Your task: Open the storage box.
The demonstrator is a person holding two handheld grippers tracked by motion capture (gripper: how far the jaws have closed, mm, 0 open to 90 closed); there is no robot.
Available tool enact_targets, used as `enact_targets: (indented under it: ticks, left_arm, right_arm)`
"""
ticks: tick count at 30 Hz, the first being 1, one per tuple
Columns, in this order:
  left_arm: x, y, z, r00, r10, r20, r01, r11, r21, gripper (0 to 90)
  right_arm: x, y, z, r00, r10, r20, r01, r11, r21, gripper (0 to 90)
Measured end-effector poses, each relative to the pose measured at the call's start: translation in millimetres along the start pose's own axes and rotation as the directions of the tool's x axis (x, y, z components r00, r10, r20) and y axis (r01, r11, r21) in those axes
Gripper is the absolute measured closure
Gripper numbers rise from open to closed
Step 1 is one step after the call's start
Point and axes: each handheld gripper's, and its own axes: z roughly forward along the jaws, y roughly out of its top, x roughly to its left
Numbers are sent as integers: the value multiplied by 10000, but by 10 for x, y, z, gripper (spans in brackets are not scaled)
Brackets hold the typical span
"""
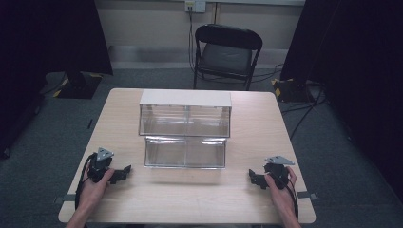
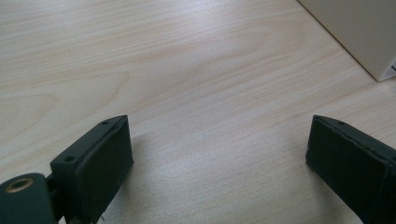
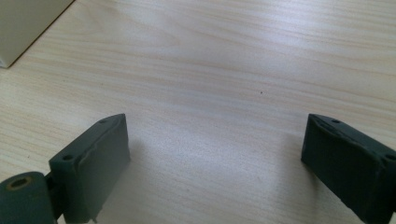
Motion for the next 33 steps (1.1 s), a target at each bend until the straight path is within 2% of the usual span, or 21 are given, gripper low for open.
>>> enact_targets:
  ticks: [5,8,9,11,14,18,27,30,31,33]
  left_arm:
    - [-2,0,1,10000,-27,8,27,10000,-5,66]
    - [-2,-1,1,10000,-33,18,33,10000,-8,66]
    - [-1,0,1,10000,-25,17,25,10000,-5,66]
    - [0,0,1,10000,-11,8,11,10000,-4,66]
    - [1,0,0,10000,9,4,-9,10000,-1,66]
    - [1,2,4,10000,-14,-19,14,10000,16,57]
    - [0,3,8,10000,-35,-17,35,10000,17,49]
    - [-4,7,14,10000,-48,-49,49,10000,55,41]
    - [-4,7,14,10000,-51,-48,51,10000,53,41]
    - [-3,8,13,10000,-36,-50,36,10000,61,41]
  right_arm:
    - [2,2,-7,10000,-39,-7,39,10000,21,79]
    - [1,6,-16,10000,-41,-9,41,10000,43,108]
    - [6,10,-32,10000,-31,-9,31,10000,7,144]
    - [12,11,-39,9999,-100,111,100,9999,14,142]
    - [19,17,-47,10000,-47,-9,47,10000,35,142]
    - [23,62,-108,9999,-5,-101,2,9997,-244,142]
    - [39,124,-195,9985,65,-539,-87,9991,-416,142]
    - [71,149,-222,9968,-42,-798,2,9987,-502,142]
    - [96,154,-239,9942,-58,-1076,-1,9985,-546,142]
    - [141,167,-259,9909,-186,-1333,98,9978,-663,141]
